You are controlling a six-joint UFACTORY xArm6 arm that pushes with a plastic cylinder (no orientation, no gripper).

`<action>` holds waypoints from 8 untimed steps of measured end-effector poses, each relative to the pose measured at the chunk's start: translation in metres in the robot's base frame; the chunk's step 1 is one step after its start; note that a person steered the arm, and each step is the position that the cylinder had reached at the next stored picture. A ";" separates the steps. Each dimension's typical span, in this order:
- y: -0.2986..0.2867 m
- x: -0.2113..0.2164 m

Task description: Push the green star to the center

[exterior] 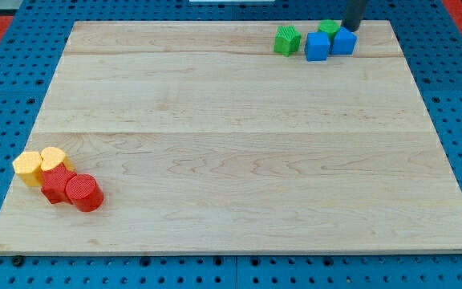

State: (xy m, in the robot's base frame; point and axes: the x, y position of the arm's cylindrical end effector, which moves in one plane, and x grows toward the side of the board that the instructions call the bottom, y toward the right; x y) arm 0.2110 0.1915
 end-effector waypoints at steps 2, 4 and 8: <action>-0.070 0.012; -0.159 0.031; -0.118 0.105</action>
State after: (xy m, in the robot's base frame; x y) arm 0.3165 0.0740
